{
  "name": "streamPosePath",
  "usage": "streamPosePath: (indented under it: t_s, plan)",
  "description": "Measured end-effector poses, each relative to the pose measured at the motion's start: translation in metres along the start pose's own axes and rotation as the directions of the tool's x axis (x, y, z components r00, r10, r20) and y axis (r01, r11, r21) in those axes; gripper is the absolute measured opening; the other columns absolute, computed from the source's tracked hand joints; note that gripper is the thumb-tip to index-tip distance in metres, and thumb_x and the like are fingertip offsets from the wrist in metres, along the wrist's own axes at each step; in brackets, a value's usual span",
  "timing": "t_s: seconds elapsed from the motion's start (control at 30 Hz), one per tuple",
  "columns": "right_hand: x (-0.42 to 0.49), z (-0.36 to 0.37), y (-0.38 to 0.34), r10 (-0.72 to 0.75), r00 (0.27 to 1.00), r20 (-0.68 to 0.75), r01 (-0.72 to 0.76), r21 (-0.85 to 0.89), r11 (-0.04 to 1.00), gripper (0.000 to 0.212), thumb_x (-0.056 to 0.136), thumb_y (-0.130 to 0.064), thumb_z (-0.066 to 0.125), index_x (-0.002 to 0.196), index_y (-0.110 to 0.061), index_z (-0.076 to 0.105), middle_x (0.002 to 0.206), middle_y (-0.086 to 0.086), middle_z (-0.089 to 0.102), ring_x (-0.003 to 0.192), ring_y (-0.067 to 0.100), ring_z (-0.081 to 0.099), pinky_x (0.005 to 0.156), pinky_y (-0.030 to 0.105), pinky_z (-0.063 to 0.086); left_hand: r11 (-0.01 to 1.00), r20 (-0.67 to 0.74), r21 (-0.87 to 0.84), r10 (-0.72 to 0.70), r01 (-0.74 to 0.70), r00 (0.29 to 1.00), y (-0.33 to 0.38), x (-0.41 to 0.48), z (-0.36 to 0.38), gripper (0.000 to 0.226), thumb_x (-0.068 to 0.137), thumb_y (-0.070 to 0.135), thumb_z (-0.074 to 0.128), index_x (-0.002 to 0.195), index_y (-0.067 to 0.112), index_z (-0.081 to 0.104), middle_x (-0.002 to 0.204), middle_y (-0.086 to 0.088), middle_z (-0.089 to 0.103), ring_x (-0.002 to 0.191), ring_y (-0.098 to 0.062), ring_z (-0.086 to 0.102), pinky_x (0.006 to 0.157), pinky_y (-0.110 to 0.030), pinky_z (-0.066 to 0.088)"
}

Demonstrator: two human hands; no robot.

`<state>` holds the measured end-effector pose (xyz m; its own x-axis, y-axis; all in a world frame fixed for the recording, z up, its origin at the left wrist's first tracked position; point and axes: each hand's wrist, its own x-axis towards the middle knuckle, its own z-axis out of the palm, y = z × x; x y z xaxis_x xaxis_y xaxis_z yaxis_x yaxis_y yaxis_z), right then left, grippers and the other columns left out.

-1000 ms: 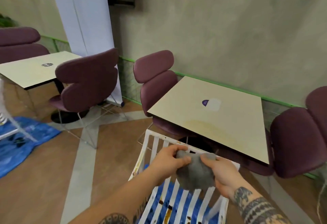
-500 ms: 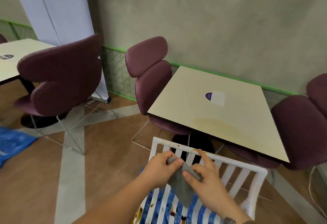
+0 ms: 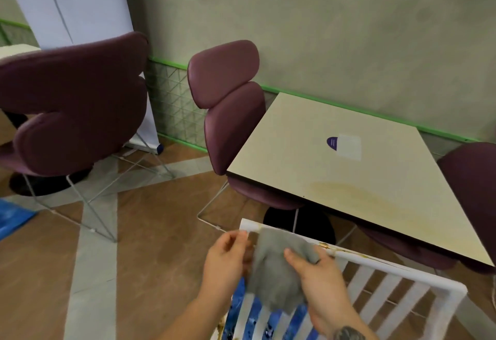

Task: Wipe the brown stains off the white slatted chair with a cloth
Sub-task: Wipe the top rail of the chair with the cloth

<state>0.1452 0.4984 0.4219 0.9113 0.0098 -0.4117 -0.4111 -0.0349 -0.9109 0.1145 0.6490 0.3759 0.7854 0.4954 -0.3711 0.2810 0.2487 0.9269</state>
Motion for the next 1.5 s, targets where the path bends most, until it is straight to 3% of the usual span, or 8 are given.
streamPosePath:
  t_s: [0.2, 0.37, 0.7, 0.83, 1.07, 1.2, 1.33, 1.5]
  plan:
    - [0.042, 0.027, -0.033, -0.572, 0.79, 0.22, 0.582, -0.56, 0.589, 0.017, 0.1, -0.032, 0.057, 0.115, -0.039, 0.061, 0.104, -0.018, 0.063, 0.091, -0.001, 0.057, 0.071, 0.013, 0.042, 0.992, 0.052, 0.119, 0.027, -0.033, 0.998, -0.006, 0.062, -0.01, 0.024, 0.103, 0.035, 0.051, 0.125, 0.036, 0.061, 0.118, 0.015, 0.063, 0.107, -0.004, 0.057, 0.093, -0.029, 0.046]
    - [0.08, 0.06, 0.004, -0.261, 0.746, 0.613, 0.645, -0.763, 0.051, 0.043, 0.102, -0.05, 0.045, 0.14, -0.033, 0.056, 0.152, -0.01, 0.044, 0.14, 0.015, 0.036, 0.11, 0.036, 0.027, 0.992, 0.198, -0.022, -0.117, 0.124, 0.973, -0.034, 0.091, -0.004, 0.029, 0.099, 0.016, 0.049, 0.119, 0.025, 0.07, 0.109, -0.005, 0.076, 0.1, -0.02, 0.071, 0.075, -0.029, 0.053]
    - [0.115, 0.068, 0.028, -0.422, 0.767, 0.484, 0.607, -0.76, 0.231, 0.023, 0.088, -0.03, 0.071, 0.074, -0.033, 0.054, 0.088, -0.006, 0.067, 0.083, 0.017, 0.063, 0.082, 0.038, 0.051, 0.996, 0.179, 0.088, -0.046, 0.03, 0.983, -0.058, 0.11, -0.008, 0.02, 0.09, 0.043, 0.055, 0.1, 0.04, 0.073, 0.103, 0.001, 0.077, 0.104, -0.024, 0.07, 0.099, -0.054, 0.053]
    - [0.129, 0.044, 0.019, -0.448, 0.841, 0.305, 0.479, -0.805, 0.35, 0.017, 0.096, -0.03, 0.063, 0.081, -0.024, 0.059, 0.075, -0.001, 0.064, 0.065, 0.013, 0.057, 0.058, 0.03, 0.042, 0.976, 0.151, 0.209, 0.028, -0.059, 0.988, -0.058, 0.114, -0.008, 0.019, 0.093, 0.046, 0.056, 0.104, 0.045, 0.072, 0.105, 0.008, 0.075, 0.102, -0.019, 0.068, 0.094, -0.05, 0.056]
    - [0.118, 0.033, -0.007, -0.503, 0.819, 0.276, 0.525, -0.714, 0.464, 0.022, 0.095, -0.032, 0.065, 0.117, -0.028, 0.062, 0.101, -0.004, 0.067, 0.088, 0.016, 0.062, 0.08, 0.031, 0.05, 0.965, 0.143, 0.249, 0.049, -0.084, 0.989, -0.051, 0.108, -0.008, 0.022, 0.099, 0.038, 0.054, 0.113, 0.039, 0.071, 0.106, 0.007, 0.074, 0.102, -0.02, 0.068, 0.094, -0.049, 0.056]
    - [0.108, 0.062, 0.021, -0.368, 0.787, 0.495, 0.595, -0.767, 0.24, 0.034, 0.091, -0.032, 0.069, 0.126, -0.035, 0.069, 0.124, -0.009, 0.068, 0.115, 0.013, 0.061, 0.104, 0.027, 0.044, 0.971, 0.192, 0.231, 0.02, -0.065, 0.981, -0.05, 0.107, -0.009, 0.023, 0.086, 0.043, 0.055, 0.095, 0.038, 0.074, 0.096, -0.004, 0.076, 0.1, -0.031, 0.07, 0.092, -0.056, 0.056]
    - [0.115, 0.052, 0.022, -0.427, 0.803, 0.416, 0.56, -0.771, 0.303, 0.019, 0.097, -0.026, 0.062, 0.109, -0.026, 0.076, 0.105, -0.003, 0.074, 0.1, 0.017, 0.065, 0.089, 0.031, 0.051, 0.941, 0.161, 0.315, 0.078, -0.126, 0.984, -0.048, 0.107, -0.005, 0.023, 0.1, 0.043, 0.053, 0.108, 0.037, 0.073, 0.095, 0.001, 0.074, 0.096, -0.024, 0.069, 0.089, -0.051, 0.058]
    - [0.138, 0.02, 0.009, -0.425, 0.819, 0.385, 0.456, -0.887, 0.076, 0.02, 0.102, -0.023, 0.05, 0.104, -0.023, 0.07, 0.1, 0.003, 0.07, 0.088, 0.024, 0.062, 0.083, 0.043, 0.053, 0.934, 0.157, 0.344, 0.041, -0.094, 0.987, -0.038, 0.104, -0.006, 0.029, 0.102, 0.039, 0.052, 0.126, 0.033, 0.067, 0.108, 0.003, 0.069, 0.103, -0.022, 0.064, 0.092, -0.048, 0.057]
